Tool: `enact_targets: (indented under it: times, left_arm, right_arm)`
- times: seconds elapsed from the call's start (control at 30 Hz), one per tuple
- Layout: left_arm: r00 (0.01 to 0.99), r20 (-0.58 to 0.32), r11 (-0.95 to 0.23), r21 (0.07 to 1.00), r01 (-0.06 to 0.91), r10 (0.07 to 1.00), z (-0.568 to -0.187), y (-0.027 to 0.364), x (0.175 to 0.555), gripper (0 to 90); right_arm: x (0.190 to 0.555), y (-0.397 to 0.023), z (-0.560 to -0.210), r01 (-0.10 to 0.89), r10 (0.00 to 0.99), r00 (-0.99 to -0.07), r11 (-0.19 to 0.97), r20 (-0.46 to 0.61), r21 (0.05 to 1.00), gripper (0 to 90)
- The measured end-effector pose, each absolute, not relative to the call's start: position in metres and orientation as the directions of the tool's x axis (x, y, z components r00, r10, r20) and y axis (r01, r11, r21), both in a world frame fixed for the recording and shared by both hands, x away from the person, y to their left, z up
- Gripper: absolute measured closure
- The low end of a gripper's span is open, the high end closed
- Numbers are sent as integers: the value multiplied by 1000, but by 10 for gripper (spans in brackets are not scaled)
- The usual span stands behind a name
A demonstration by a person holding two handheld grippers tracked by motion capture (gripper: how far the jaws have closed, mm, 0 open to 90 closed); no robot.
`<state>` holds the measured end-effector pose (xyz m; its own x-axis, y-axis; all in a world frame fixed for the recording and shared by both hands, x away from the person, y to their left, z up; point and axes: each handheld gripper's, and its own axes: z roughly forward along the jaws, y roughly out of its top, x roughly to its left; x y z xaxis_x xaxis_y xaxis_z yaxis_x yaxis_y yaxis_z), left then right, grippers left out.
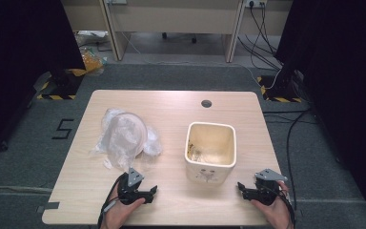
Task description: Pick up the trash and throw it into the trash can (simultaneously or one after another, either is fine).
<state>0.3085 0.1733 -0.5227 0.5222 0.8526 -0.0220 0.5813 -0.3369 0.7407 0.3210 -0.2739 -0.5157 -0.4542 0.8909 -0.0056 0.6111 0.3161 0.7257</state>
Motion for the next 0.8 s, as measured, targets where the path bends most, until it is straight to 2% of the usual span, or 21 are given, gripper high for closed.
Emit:
enact_targets:
  times: [0.3,0.43,0.67,0.8]
  left_arm:
    - [532,-24,-341,743,576,846,-522,170,308,150]
    - [552,-21,-348,757,554,834,-517,161,312,157]
    - [581,-30,-326,804,497,813,-491,137,332,157]
    - [591,-47,-323,801,504,806,-485,120,352,157]
  right_arm:
    - [321,-274,-516,611,891,-455,313,-1,727,179]
    - [322,-278,-515,615,892,-449,269,49,741,197]
    - [324,-276,-504,607,892,-448,253,60,754,207]
    - [328,-269,-493,587,885,-463,262,53,766,211]
